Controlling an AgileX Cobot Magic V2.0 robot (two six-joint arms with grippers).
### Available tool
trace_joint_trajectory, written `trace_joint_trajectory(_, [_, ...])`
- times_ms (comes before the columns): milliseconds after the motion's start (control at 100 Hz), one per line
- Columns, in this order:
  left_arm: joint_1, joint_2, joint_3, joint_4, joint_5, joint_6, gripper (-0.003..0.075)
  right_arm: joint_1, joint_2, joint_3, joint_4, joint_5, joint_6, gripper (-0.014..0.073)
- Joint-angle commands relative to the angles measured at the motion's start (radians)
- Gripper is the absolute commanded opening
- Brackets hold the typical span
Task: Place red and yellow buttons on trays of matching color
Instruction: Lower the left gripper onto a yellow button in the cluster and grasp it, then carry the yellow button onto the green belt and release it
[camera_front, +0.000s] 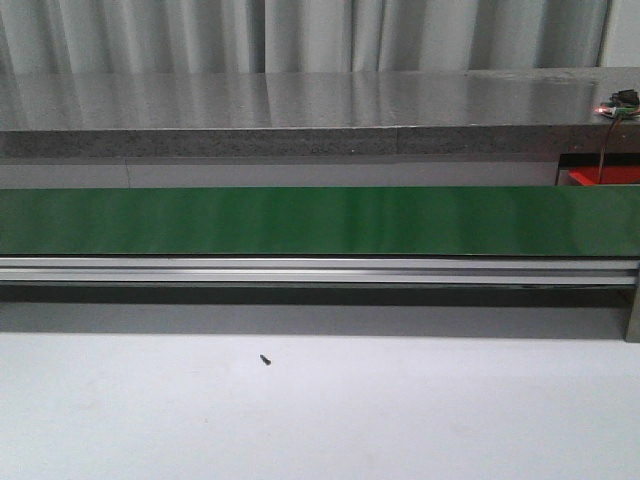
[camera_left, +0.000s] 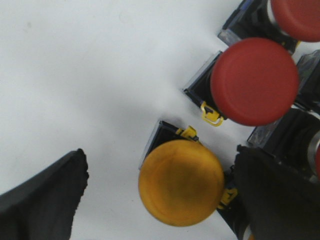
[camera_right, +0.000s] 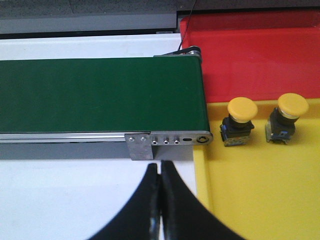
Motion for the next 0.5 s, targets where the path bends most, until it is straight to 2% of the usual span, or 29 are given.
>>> trace_joint_trajectory(0, [0.001, -0.052, -0.033, -0.005, -0.031, -0.012, 0.0548, 0.001, 0.004, -0.026, -0.014, -0.067, -0.008, -0.0067])
trace_joint_trajectory(80, [0.001, -0.052, -0.033, -0.005, -0.031, -0.012, 0.0481, 0.001, 0.004, -0.026, -0.014, -0.067, -0.008, -0.0067])
trace_joint_trajectory(260, [0.001, -0.052, -0.034, -0.009, -0.037, -0.012, 0.0249, 0.001, 0.004, -0.026, -0.014, -0.067, -0.008, -0.0067])
trace_joint_trajectory(320, [0.001, -0.052, -0.034, -0.018, -0.045, -0.012, 0.0198, 0.001, 0.004, -0.026, -0.014, -0.067, -0.008, -0.0067])
trace_joint_trajectory(390, [0.001, -0.052, -0.034, -0.018, -0.047, -0.012, 0.0166, 0.001, 0.004, -0.026, -0.014, -0.068, -0.008, -0.0067])
trace_joint_trajectory(490, [0.001, -0.058, -0.034, -0.018, -0.040, -0.012, 0.0165, 0.001, 0.004, -0.026, -0.014, -0.068, -0.008, -0.0067])
